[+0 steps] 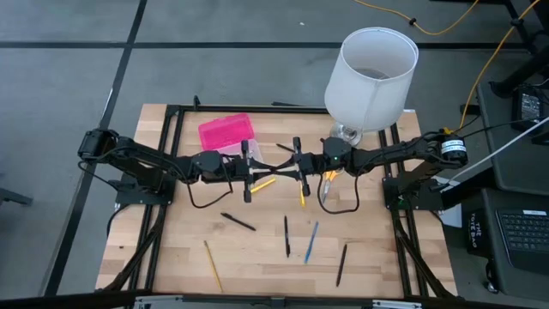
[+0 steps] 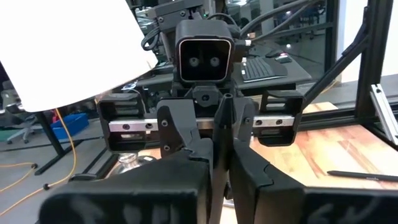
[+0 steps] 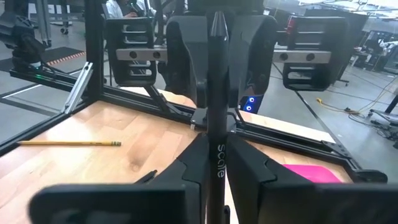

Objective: Pick & place school supplies into a supply box
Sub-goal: Put the black pen into the pink supply box

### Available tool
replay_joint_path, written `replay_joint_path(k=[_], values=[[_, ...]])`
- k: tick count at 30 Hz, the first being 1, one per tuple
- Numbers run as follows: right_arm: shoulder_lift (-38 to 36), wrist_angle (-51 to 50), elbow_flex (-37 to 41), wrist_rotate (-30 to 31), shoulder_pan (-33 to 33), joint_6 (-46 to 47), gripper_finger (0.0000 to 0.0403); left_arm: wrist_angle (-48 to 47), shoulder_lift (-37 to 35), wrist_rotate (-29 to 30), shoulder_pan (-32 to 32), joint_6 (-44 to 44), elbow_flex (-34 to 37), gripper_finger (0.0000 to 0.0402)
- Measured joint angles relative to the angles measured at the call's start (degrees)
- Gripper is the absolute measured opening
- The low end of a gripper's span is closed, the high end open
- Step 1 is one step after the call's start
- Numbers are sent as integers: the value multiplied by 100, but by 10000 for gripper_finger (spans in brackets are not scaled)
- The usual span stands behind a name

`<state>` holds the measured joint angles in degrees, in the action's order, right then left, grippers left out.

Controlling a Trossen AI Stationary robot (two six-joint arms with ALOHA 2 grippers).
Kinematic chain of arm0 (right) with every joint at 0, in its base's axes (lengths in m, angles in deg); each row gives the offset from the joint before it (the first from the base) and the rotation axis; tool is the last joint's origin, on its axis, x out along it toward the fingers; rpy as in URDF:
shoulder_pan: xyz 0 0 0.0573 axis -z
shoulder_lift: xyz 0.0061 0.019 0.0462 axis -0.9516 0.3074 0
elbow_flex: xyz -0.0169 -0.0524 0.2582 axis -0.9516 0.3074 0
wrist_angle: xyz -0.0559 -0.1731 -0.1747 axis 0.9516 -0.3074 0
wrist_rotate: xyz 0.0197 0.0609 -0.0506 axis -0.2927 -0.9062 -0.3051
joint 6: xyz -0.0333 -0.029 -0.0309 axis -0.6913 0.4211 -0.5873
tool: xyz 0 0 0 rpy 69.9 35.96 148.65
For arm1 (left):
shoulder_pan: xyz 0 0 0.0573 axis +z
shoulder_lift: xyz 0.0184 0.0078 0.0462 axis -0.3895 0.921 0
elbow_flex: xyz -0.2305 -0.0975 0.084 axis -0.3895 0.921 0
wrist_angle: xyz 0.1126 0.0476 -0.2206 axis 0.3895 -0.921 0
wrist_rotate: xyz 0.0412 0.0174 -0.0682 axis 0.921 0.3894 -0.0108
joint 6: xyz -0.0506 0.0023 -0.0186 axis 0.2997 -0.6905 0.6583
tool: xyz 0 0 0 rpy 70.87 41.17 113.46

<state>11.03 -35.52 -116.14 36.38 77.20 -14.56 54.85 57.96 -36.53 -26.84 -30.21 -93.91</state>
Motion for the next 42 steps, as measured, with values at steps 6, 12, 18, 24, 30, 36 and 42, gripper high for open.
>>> replay_joint_path(k=[6, 12, 18, 24, 30, 36, 42], values=[[0, 14, -1, -20, 0, 0, 71, -40, -1, 33, 0, 0, 0, 18], [0, 12, -1, -65, 46, 1, 73, -422, -250, 66, 0, 0, 0, 18], [0, 1, -1, -90, 130, 196, 75, -1185, -742, 169, -11, 82, 0, 18], [0, -30, -1, -81, 230, 197, 75, -2510, -1303, 531, -15, 404, 0, 18], [0, -43, -1, -59, 330, 197, 75, -4028, -1986, 826, -15, 832, 0, 18], [0, -51, -1, -58, 413, 197, 75, -5442, -2345, 1987, -6, 1591, 0, 19], [0, -87, -1, -55, 415, 173, 75, -6299, -2217, 2075, -9, 2155, 0, 20]])
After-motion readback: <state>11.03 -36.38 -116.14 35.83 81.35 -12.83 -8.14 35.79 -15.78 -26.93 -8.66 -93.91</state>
